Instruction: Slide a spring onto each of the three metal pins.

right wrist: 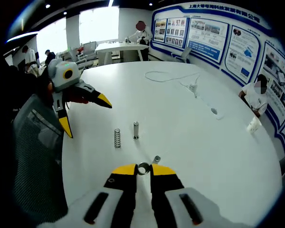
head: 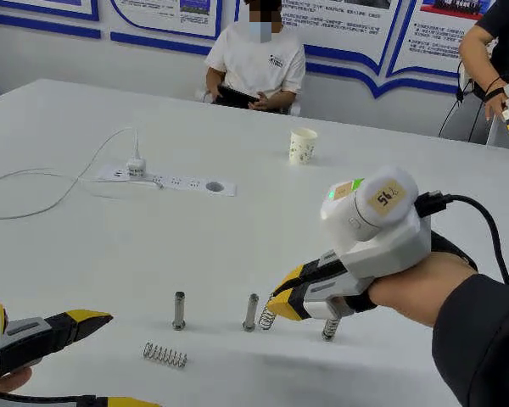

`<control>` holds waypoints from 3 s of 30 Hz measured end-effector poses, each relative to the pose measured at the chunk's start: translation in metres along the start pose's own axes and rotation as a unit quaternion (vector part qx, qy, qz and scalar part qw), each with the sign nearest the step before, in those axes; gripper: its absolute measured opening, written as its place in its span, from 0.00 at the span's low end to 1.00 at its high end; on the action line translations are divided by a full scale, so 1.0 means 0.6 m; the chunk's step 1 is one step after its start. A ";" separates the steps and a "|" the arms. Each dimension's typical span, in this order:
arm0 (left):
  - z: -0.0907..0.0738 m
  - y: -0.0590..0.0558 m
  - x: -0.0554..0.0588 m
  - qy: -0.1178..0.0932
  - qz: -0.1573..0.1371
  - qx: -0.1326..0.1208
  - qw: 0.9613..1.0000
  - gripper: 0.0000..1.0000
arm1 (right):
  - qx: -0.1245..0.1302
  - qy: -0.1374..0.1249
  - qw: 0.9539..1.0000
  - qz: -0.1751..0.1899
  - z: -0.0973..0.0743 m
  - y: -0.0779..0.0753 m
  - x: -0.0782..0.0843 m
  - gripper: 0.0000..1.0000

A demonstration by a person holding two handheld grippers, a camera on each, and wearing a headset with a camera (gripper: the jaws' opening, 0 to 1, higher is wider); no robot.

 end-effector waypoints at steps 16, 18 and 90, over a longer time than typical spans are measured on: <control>-0.003 0.001 -0.002 0.000 0.000 -0.003 1.000 0.80 | 0.014 -0.001 1.000 -0.022 0.011 -0.031 -0.034 0.12; -0.003 0.001 -0.002 0.000 -0.001 -0.004 1.000 0.80 | 0.015 0.000 1.000 -0.021 0.014 -0.035 -0.035 0.12; -0.009 0.007 0.011 0.004 -0.010 -0.011 1.000 0.80 | -0.001 0.064 0.998 0.003 0.101 -0.034 0.038 0.12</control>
Point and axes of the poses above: the centre of the closed fingertips' face, and the gripper's own axes: z roughly forward along the fingers, y roughly to its left, x roughly out of its underside, the point moved 2 cm from there along -z, roughly backward along the fingers, and after that the axes turned 5 degrees about -y, right-handed, at the moved point
